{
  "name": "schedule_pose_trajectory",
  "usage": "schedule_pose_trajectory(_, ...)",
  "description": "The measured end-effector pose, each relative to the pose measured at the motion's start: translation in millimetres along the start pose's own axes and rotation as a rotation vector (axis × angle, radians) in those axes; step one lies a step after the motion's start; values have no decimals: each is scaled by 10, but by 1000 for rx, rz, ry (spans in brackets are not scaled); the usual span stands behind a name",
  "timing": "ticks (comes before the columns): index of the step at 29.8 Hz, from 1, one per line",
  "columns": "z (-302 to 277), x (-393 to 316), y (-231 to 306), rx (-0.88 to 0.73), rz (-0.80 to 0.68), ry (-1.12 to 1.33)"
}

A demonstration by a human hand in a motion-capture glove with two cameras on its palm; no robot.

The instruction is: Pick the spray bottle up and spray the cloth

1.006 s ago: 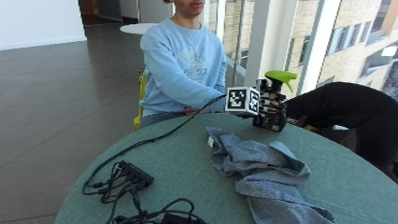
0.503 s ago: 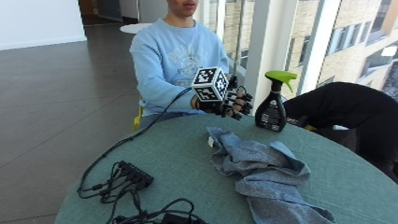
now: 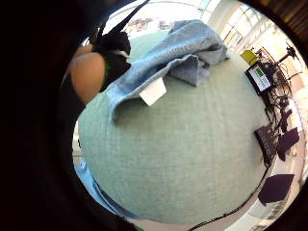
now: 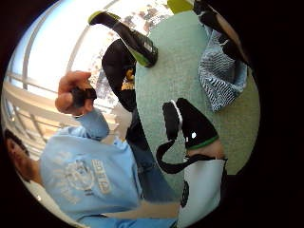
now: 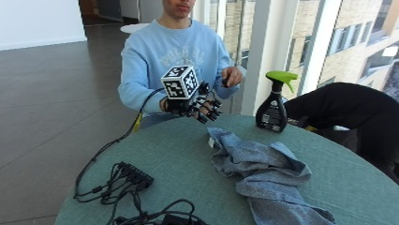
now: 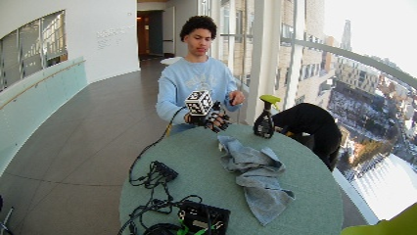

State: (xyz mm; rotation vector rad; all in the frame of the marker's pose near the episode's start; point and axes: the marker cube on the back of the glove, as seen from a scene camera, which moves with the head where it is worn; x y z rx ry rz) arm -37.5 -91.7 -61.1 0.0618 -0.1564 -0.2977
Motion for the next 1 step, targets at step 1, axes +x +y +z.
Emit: schedule_pose_trajectory(1, -6, 11, 11, -1, 1, 4)
